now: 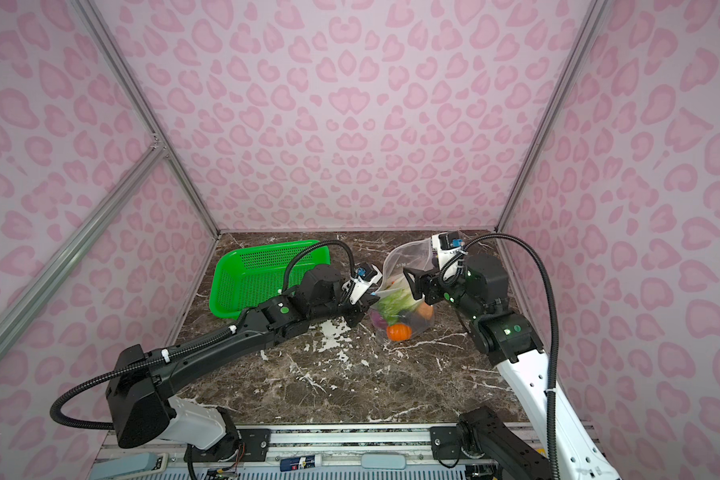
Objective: Place the food in the zip-top bag and seal the zipper
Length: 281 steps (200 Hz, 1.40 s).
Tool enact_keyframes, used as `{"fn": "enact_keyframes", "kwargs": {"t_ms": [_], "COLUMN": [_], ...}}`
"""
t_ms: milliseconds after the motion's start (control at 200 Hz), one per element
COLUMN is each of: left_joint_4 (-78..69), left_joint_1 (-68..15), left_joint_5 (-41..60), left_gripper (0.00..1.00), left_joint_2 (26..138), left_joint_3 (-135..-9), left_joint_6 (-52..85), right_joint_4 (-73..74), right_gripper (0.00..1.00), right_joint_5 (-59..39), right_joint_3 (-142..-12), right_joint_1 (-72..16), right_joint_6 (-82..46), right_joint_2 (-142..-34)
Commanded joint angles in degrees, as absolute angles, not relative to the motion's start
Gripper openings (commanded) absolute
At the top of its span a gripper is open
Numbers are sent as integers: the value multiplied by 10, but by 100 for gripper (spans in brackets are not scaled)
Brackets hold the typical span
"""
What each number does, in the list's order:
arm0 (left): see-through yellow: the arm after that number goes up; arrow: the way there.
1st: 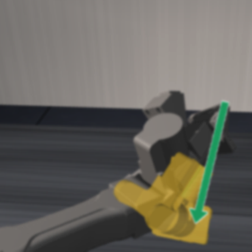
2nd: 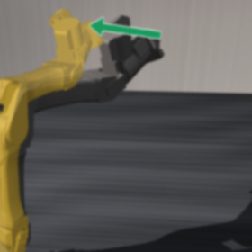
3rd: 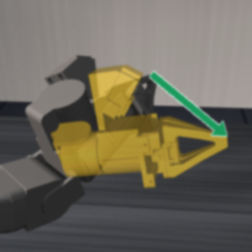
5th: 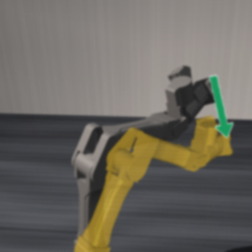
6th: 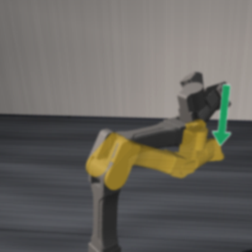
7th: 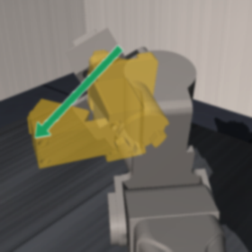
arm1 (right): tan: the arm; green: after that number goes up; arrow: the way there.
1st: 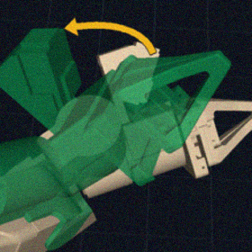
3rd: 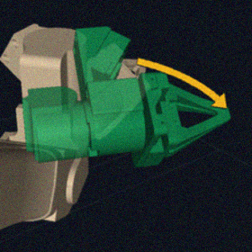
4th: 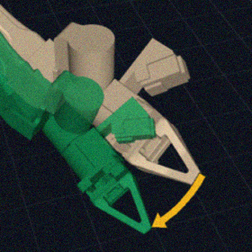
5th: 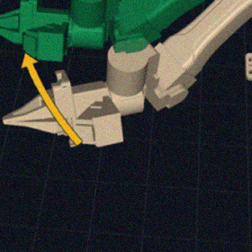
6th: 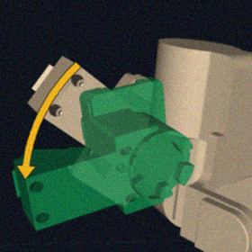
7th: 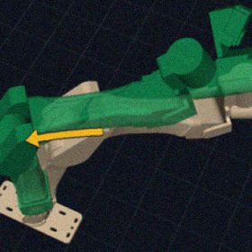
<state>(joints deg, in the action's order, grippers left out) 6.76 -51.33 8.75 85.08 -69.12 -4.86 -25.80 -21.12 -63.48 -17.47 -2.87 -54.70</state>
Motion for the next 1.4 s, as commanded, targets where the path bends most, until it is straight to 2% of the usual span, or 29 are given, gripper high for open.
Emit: {"fn": "enact_keyframes", "kwargs": {"t_ms": [0, 135, 265, 420, 545, 620, 745, 860, 910, 1050, 1090, 1120, 1290, 1325, 1350, 1375, 1400], "left_joint_4": [67, 67, 66, 66, 68, 68, 67, 62, 58, 53, 53, 53, 53, 50, 49, 49, 48], "left_joint_1": [-513, -513, -513, -513, -513, -513, -513, -513, -513, -513, -513, -513, -513, -513, -513, -512, -510], "left_joint_5": [113, 116, 118, 126, 129, 129, 123, 109, 104, 104, 103, 102, 89, 67, 50, 32, 13], "left_gripper": [3, 3, 4, 4, 4, 4, 4, 4, 4, 3, 4, 4, 4, 9, 16, 29, 45], "left_joint_2": [856, 855, 857, 859, 856, 852, 846, 841, 839, 830, 830, 829, 833, 833, 832, 831, 829], "left_joint_3": [-702, -703, -703, -705, -706, -704, -702, -701, -699, -698, -699, -699, -700, -699, -698, -697, -696], "left_joint_6": [-42, -40, -40, -39, -39, -39, -40, -40, -40, -40, -40, -40, -36, -28, -23, -19, -13], "right_joint_4": [-330, -281, -271, -263, -247, -234, -218, -218, -221, -221, -217, -213, -162, -145, -134, -120, -106], "right_gripper": [81, 80, 77, 75, 72, 62, 32, 15, 12, 11, 7, 0, 0, 0, 0, 0, 0], "right_joint_5": [-266, -259, -271, -199, -188, -174, -169, -173, -175, -168, -166, -163, -171, -175, -181, -184, -183], "right_joint_3": [-644, -597, -597, -592, -588, -582, -574, -565, -561, -546, -544, -542, -535, -533, -533, -533, -534], "right_joint_1": [-183, -197, -209, -275, -284, -284, -286, -288, -288, -291, -291, -291, -293, -293, -293, -292, -294], "right_joint_6": [138, 262, 301, 351, 362, 366, 363, 358, 354, 350, 348, 346, 305, 286, 276, 261, 242], "right_joint_2": [-560, -534, -553, -591, -613, -615, -608, -600, -599, -600, -600, -600, -587, -584, -584, -584, -585]}}
